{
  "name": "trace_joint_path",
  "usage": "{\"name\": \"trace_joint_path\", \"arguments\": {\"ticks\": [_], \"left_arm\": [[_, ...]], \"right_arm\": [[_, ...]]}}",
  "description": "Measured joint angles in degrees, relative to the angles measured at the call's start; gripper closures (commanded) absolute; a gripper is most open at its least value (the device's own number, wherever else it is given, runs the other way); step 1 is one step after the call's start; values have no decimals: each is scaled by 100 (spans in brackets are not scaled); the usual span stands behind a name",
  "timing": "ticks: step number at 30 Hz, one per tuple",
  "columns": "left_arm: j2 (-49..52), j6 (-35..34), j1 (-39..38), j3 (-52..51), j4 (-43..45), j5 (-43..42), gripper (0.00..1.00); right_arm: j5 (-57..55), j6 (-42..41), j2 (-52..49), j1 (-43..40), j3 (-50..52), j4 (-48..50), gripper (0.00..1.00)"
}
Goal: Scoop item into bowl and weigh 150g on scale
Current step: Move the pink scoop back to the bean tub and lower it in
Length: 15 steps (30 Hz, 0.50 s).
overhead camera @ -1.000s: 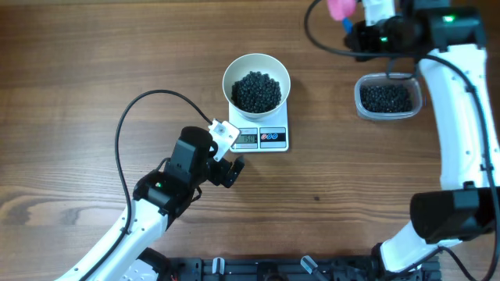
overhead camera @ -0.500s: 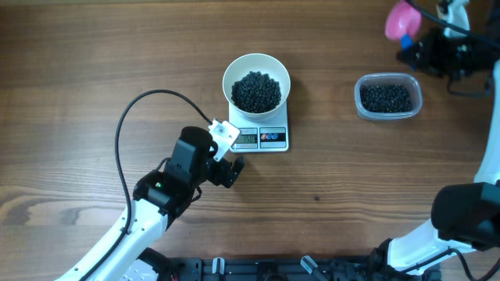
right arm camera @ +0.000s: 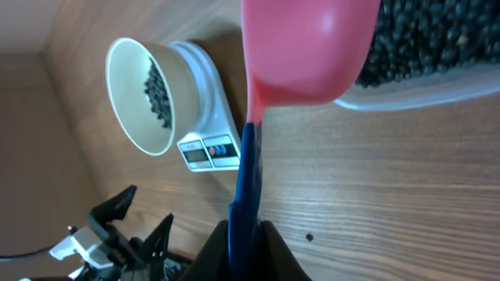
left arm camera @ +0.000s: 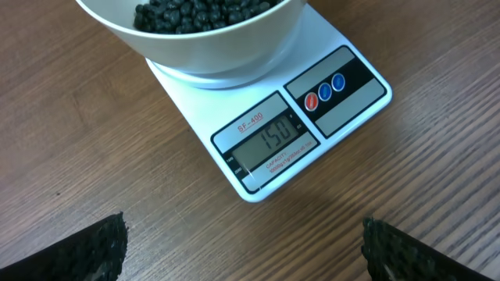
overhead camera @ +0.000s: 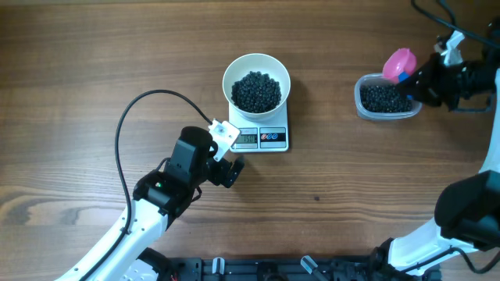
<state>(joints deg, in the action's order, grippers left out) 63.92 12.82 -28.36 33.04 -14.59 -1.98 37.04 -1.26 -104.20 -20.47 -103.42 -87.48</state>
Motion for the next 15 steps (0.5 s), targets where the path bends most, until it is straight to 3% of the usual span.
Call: {"name": "trace_joint_path", "arguments": {"ticks": [12,15], "left_arm": [[0,0,0,0,2,0,0],[0,0,0,0,2,0,0]], "right_arm": [[0,-354,-79,-170,1268,1335,94],[0,-479,-81,-177,1460,1631,83]]}}
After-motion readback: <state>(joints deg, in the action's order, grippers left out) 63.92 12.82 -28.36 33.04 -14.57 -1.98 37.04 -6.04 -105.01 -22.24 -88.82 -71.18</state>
